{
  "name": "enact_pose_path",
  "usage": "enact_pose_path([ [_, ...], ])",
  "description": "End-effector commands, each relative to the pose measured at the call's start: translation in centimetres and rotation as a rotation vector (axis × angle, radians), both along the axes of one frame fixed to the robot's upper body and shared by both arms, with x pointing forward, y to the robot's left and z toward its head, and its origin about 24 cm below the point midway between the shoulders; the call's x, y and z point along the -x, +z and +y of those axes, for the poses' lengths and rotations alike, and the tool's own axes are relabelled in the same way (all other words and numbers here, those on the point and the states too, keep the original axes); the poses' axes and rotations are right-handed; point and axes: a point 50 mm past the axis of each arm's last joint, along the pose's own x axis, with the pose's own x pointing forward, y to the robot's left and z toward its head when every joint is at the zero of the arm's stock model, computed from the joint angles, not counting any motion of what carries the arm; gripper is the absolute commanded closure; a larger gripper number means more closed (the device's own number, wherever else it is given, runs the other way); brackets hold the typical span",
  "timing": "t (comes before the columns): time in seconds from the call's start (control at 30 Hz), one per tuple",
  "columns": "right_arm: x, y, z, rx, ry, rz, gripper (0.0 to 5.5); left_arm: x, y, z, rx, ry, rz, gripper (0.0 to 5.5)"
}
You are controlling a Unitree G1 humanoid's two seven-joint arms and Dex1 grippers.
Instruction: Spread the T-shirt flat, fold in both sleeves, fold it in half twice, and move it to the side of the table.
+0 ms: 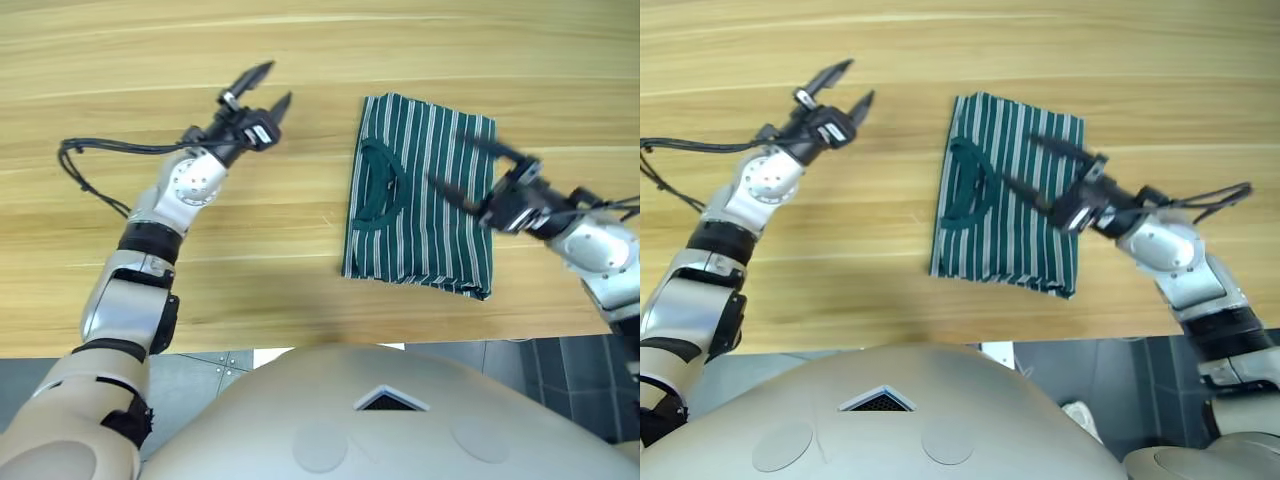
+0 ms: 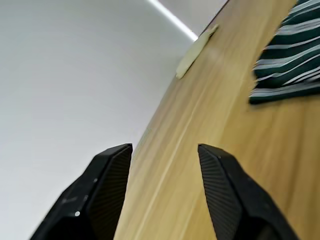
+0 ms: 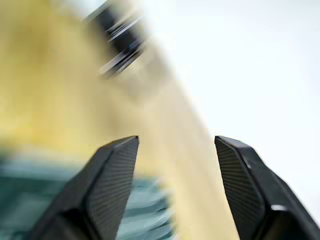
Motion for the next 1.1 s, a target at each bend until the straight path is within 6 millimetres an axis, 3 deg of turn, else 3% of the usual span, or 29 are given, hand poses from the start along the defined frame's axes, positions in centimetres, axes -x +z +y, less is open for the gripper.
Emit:
enact_pose_path([
  [0.03, -2.8, 2.1, -1.0, -0.239, -0.184, -0.008, 2.7, 1.6, -0.4, -5.8, -0.005, -0.282, 0.045, 3.07],
  [0.17, -4.5, 3.4, -3.1, -0.357, -0.423, -0.052, 2.7, 4.3, -2.8, -12.8, -0.053, -0.483, 0.141, 3.07],
  [0.27, -5.0, 3.9, -3.0, -0.379, -0.465, -0.062, 2.7, 5.4, -4.5, -14.5, -0.126, -0.533, 0.188, 3.07],
  [0.33, -5.3, 3.3, -2.7, -0.352, -0.475, -0.043, 2.7, 5.1, -5.5, -13.6, -0.162, -0.495, 0.218, 3.07],
  [0.5, -5.2, 2.0, -2.4, -0.295, -0.484, 0.0, 2.7, 4.7, -8.6, -6.6, -0.296, -0.303, 0.313, 3.07],
  [0.67, -4.8, 0.6, -2.7, -0.199, -0.499, 0.035, 2.7, 8.4, -10.5, -1.1, -0.29, -0.242, 0.432, 3.07],
  [0.9, -4.0, -0.9, -2.5, -0.123, -0.485, 0.075, 2.7, 14.0, -10.7, -0.2, -0.204, -0.213, 0.514, 3.07],
  [1.0, -3.8, -1.2, -2.6, -0.103, -0.49, 0.084, 2.7, 14.4, -9.8, -0.4, -0.163, -0.119, 0.503, 3.07],
  [1.1, -3.6, -1.6, -2.6, -0.075, -0.488, 0.086, 2.7, 14.5, -7.9, -1.9, -0.072, -0.064, 0.482, 3.07],
])
